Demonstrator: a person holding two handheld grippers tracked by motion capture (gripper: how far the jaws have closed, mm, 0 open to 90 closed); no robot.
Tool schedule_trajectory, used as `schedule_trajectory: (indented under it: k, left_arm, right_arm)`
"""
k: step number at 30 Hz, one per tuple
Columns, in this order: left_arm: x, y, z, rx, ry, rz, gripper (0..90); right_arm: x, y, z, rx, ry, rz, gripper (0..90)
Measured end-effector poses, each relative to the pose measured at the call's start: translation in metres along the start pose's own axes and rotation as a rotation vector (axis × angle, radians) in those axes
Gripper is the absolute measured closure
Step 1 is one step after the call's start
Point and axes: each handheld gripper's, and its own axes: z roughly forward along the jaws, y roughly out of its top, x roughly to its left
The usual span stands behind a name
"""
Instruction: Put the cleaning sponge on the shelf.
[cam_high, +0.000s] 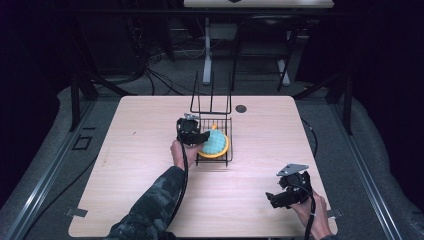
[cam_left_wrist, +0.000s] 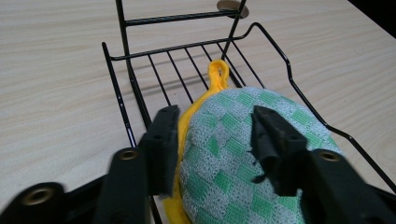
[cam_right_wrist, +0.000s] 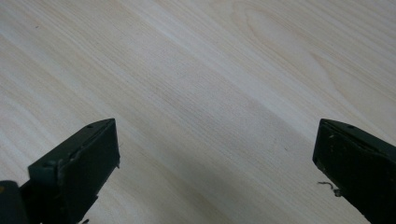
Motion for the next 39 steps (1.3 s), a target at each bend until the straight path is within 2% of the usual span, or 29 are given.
schedule_trajectory:
  k: [2,3,5,13,17,20,26,32,36,37,38,39]
  left_arm:
    - [0.001,0.000,-0.001,-0.005,-0.002,-0.006,40.9]
    - [0.002,0.000,-0.003,-0.014,-0.003,-0.013,40.9]
    - [0.004,0.001,-0.007,-0.024,-0.005,-0.019,32.5]
    - [0.011,0.003,-0.022,-0.034,0.001,-0.002,16.9]
    - [0.018,0.003,-0.032,-0.031,0.002,0.007,14.9]
    - [0.023,0.003,-0.042,-0.029,0.011,0.002,9.5]
    - [0.038,-0.002,-0.066,-0.042,0.033,0.009,7.6]
    - [0.043,-0.007,-0.082,-0.045,0.037,0.018,3.6]
    - [0.046,-0.014,-0.102,-0.055,0.043,0.045,2.1]
    - [0.046,-0.014,-0.102,-0.055,0.043,0.045,1.6]
    - [0.047,-0.017,-0.111,-0.051,0.043,0.069,1.1]
    - [0.046,-0.019,-0.115,-0.054,0.044,0.075,0.9]
  right_arm:
    - [0.000,0.000,0.000,0.001,0.000,0.000,0.0]
    - [0.000,0.000,0.000,0.001,0.000,0.000,0.0]
    - [0.000,0.000,-0.001,0.003,0.000,0.001,0.0]
    - [-0.001,0.000,-0.002,-0.003,0.002,0.003,0.0]
    - [-0.001,0.000,-0.002,-0.002,-0.001,0.002,0.0]
    - [-0.001,0.000,-0.002,-0.002,-0.001,0.001,0.0]
    - [-0.001,-0.001,-0.002,-0.001,-0.005,0.000,0.0]
    - [0.000,-0.001,-0.002,-0.002,-0.006,0.003,0.0]
    - [0.000,-0.002,-0.003,-0.005,-0.008,-0.003,0.1]
    - [0.000,-0.002,-0.003,-0.005,-0.008,-0.003,0.1]
    - [0.000,-0.002,-0.003,-0.004,-0.008,-0.002,0.1]
    - [0.000,-0.002,-0.003,-0.005,-0.009,-0.003,0.0]
